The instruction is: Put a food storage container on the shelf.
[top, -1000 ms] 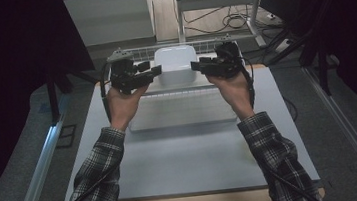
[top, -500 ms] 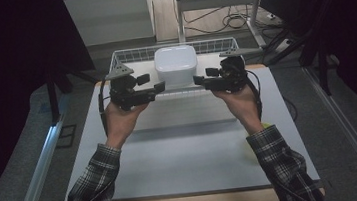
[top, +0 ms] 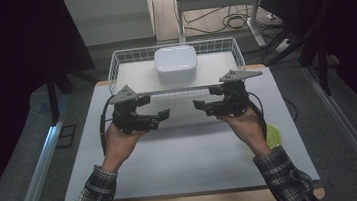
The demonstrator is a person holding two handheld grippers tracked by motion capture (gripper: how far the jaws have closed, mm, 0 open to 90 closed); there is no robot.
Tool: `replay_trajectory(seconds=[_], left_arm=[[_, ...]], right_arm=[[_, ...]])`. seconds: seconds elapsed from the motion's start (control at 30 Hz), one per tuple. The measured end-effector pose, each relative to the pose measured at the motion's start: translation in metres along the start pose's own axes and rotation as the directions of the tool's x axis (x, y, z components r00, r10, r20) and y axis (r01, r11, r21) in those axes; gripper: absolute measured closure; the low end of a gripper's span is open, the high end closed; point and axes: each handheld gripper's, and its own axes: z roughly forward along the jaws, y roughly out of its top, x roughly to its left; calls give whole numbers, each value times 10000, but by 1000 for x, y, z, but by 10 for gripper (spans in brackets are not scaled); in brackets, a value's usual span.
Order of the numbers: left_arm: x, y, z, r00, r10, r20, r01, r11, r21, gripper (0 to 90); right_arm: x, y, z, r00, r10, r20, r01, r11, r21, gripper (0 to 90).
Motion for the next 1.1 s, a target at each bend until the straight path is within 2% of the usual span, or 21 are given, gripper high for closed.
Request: replay_trajectory(seconds=[0.2, 0.3, 0.53, 0.6, 0.67, 0.8, 0.83, 0.93, 0.97, 1.0, 1.03, 1.07, 1.1], left_arm=[[-9, -21, -8, 10000, -32, -30, 32, 9999, 156, 72], [-13, -29, -11, 9997, 105, -235, -98, 9995, 297, 54], [-21, -50, -15, 9984, 466, -323, -453, 9981, 407, 36], [-24, -60, -16, 9956, 784, -521, -766, 9964, 361, 34], [-24, -70, -17, 9941, 915, -586, -907, 9957, 162, 33], [-20, -81, -18, 9944, 899, -557, -893, 9959, 134, 23], [-17, -87, -19, 9961, 723, -511, -719, 9974, 85, 19], [-16, -96, -20, 9977, 538, -416, -536, 9985, 47, 14], [-16, -102, -21, 9972, 556, -507, -554, 9985, 41, 14], [-16, -102, -21, 9972, 556, -507, -554, 9985, 41, 20], [-18, -110, -22, 9952, 725, -662, -735, 9972, -125, 32], [-18, -110, -22, 9952, 725, -662, -735, 9972, -125, 36], [-22, -116, -23, 9933, 907, -710, -916, 9957, -104, 36]], right_arm=[[4, -17, -7, 9999, -90, -71, 90, 10000, 21, 171], [6, -25, -9, 9998, -138, -138, 139, 9999, 90, 157], [9, -45, -10, 9992, -342, -223, 350, 9988, 353, 116], [8, -54, -11, 9992, -335, -197, 345, 9982, 492, 115], [7, -64, -12, 9993, -299, -244, 310, 9984, 468, 103], [7, -72, -15, 9991, -368, -232, 378, 9982, 457, 85], [8, -79, -19, 9990, -396, -220, 406, 9981, 471, 71], [9, -84, -22, 9988, -443, -187, 452, 9978, 488, 66], [10, -90, -24, 9990, -419, -178, 428, 9977, 526, 60], [11, -93, -25, 9991, -393, -161, 402, 9977, 547, 60], [12, -96, -26, 9991, -387, -155, 395, 9978, 541, 60], [12, -96, -26, 9991, -387, -155, 395, 9978, 541, 60], [13, -103, -28, 9993, -355, -146, 363, 9975, 599, 60]])
